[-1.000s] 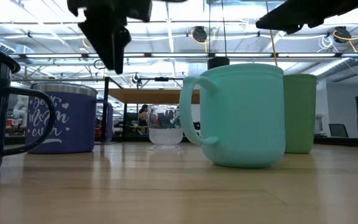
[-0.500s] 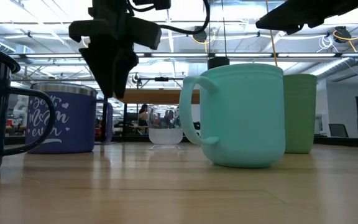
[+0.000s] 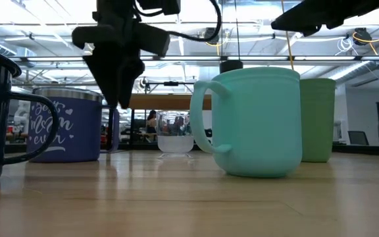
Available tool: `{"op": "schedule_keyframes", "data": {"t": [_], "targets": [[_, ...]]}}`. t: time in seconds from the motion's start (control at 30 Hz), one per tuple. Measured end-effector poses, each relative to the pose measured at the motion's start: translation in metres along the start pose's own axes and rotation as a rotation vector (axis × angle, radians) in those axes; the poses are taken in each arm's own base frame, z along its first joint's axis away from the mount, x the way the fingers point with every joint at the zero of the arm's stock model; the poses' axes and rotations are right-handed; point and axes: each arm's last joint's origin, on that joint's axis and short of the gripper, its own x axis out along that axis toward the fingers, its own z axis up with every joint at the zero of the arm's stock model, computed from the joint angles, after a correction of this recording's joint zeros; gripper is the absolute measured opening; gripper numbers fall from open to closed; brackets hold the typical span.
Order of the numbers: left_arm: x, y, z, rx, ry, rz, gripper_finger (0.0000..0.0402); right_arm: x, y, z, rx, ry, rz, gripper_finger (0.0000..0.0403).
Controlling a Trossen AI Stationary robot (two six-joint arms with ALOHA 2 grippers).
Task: Stack small to large cups/mugs on shelf
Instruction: Put the blue mug on the shelf
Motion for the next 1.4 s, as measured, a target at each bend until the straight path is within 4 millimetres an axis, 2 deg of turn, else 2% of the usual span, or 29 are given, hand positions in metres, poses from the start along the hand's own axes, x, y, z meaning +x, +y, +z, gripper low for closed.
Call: {"op": "schedule_keyframes", "data": {"t": [0.23, 0.53, 0.93, 1.07, 1.2, 1.4], "targets": [[0.004, -0.001, -0.003, 0.007, 0.017, -0.017, 0.0271, 0.000, 0.000, 0.000, -0.001, 0.000, 0.000, 0.0116], [0.013, 0.002, -0.008, 0.027, 0.052, 0.003, 0.0190, 0.000, 0.000, 0.000, -0.001, 0.000, 0.001, 0.0116], [0.015, 0.009, -0.004, 0.011, 0.013, 0.002, 0.0094, 0.000, 0.000, 0.001, 0.002, -0.006, 0.000, 0.0116], [0.014, 0.010, -0.004, 0.005, 0.013, -0.002, 0.0096, 0.000, 0.000, 0.001, 0.003, -0.006, 0.001, 0.0116], [0.014, 0.010, -0.004, 0.003, 0.012, 0.002, 0.0118, 0.000, 0.000, 0.001, 0.003, -0.006, 0.001, 0.0116], [0.015, 0.015, -0.003, -0.083, 0.012, 0.007, 0.0128, 0.000, 0.000, 0.001, 0.002, -0.006, 0.001, 0.0116]]}}
